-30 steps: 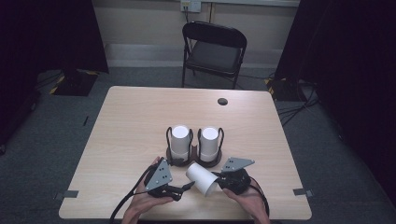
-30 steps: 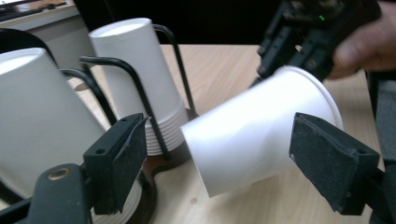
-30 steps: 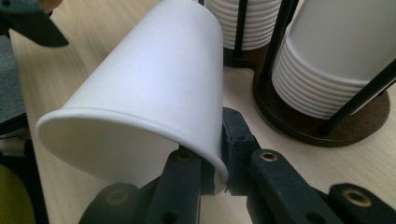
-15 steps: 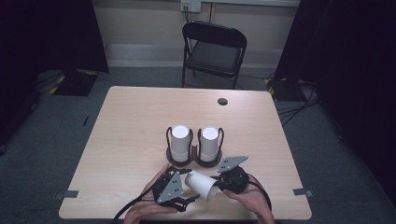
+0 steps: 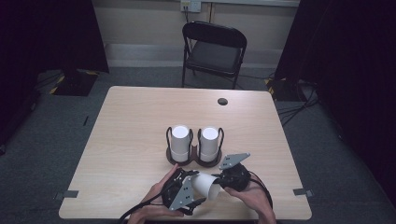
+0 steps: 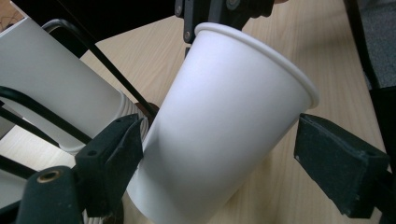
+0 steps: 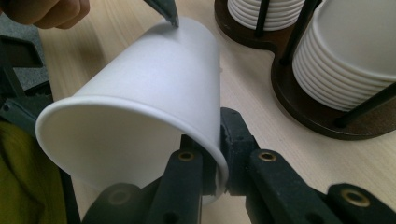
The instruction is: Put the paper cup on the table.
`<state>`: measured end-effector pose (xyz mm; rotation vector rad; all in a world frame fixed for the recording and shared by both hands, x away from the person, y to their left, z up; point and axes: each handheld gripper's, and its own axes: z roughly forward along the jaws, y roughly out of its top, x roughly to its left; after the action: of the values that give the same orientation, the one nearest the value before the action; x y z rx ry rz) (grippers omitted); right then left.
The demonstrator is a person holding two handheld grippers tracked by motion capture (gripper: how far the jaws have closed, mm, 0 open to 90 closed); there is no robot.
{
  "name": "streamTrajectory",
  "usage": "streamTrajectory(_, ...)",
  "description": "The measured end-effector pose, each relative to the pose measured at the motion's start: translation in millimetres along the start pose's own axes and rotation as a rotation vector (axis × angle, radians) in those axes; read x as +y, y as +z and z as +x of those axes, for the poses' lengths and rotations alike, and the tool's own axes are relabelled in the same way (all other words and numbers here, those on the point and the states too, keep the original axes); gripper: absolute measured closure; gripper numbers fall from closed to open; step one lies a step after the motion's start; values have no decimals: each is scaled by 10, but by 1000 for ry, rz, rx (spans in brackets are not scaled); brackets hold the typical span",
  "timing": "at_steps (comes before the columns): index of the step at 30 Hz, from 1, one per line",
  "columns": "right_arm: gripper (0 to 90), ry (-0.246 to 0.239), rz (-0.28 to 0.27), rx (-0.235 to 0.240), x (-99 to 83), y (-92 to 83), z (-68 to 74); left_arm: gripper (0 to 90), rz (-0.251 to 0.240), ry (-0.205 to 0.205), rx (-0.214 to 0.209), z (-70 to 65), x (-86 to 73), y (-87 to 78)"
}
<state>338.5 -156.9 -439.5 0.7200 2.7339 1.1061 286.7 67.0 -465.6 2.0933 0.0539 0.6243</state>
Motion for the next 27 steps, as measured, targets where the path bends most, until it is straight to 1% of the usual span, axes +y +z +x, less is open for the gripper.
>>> streamTrajectory(1,858,4,-6,-1,-5,0,-8,156,4,-3,4,-5,5,10)
streamTrajectory(4,859,12,-4,-3,-11,-2,-26,153,11,24,7,-15,21,42)
streamTrajectory(7,859,22,-6,-6,-12,-3,-37,148,10,26,12,-34,42,69)
streamTrajectory(8,860,26,-9,-4,-11,-1,-42,143,18,42,13,-30,53,76)
streamTrajectory(9,860,28,-7,-2,-8,-2,-46,138,13,37,14,-40,58,90)
streamTrajectory(10,860,30,-6,-3,-5,2,-47,131,22,49,11,-36,67,98)
streamTrajectory(14,862,50,-11,3,11,8,-53,114,32,69,20,-47,84,146)
streamTrajectory(15,863,58,-12,9,16,11,-54,114,29,62,26,-54,88,162)
streamTrajectory(17,864,63,-16,14,27,15,-56,112,35,65,33,-63,97,180)
streamTrajectory(19,866,68,-22,21,41,18,-51,119,40,68,50,-73,105,193)
streamTrajectory(20,867,70,-24,23,47,18,-46,121,37,62,53,-74,104,204)
streamTrajectory(21,867,75,-23,20,52,23,-45,123,44,65,52,-71,105,210)
streamTrajectory(24,868,91,-26,22,55,32,-50,129,36,61,69,-75,102,218)
streamTrajectory(26,869,113,-35,23,64,32,-50,138,18,36,67,-60,102,223)
streamTrajectory(27,870,125,-38,18,70,31,-48,141,15,32,66,-56,99,223)
